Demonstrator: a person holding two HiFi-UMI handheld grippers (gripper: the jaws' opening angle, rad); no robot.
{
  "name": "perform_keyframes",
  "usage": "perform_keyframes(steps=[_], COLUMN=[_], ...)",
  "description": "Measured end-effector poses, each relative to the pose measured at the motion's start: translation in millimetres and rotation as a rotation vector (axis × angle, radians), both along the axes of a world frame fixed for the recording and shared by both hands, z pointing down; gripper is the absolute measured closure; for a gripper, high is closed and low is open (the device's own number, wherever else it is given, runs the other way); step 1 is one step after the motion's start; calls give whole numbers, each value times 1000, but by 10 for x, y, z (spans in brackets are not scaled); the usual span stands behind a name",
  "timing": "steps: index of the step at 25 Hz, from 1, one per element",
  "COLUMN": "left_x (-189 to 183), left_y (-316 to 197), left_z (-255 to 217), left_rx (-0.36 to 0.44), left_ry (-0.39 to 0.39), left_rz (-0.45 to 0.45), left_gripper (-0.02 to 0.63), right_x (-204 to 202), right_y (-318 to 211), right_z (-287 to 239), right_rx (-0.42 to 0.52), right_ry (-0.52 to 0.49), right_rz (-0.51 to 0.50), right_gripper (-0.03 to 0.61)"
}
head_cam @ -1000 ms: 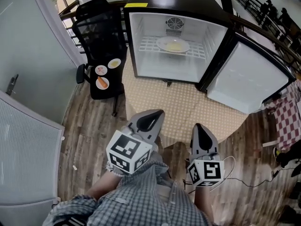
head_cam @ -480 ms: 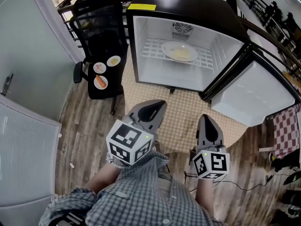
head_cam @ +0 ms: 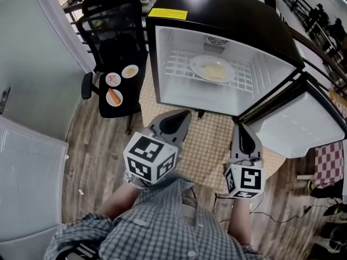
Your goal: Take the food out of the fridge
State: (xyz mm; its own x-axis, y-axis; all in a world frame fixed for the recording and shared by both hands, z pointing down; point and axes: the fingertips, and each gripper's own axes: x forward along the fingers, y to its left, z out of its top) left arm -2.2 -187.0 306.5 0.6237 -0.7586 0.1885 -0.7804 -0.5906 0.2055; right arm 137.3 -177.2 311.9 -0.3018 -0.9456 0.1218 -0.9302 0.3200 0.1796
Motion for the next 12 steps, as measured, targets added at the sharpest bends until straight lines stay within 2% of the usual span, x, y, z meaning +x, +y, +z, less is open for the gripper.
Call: perform_keyframes(steps=[7,12], left_x=[-68,-233], left_y=[-224,-361], left_z=[80,184], left_rx=[-16,-51], left_ry=[11,12], left_rz=[12,-20], left_gripper=[607,607], right_x=[12,-31], right_y=[-470,-676], right_z=[-14,-5], right_rx=[2,2], right_ry=[88,202], right_rz=[25,19], right_gripper=[568,568])
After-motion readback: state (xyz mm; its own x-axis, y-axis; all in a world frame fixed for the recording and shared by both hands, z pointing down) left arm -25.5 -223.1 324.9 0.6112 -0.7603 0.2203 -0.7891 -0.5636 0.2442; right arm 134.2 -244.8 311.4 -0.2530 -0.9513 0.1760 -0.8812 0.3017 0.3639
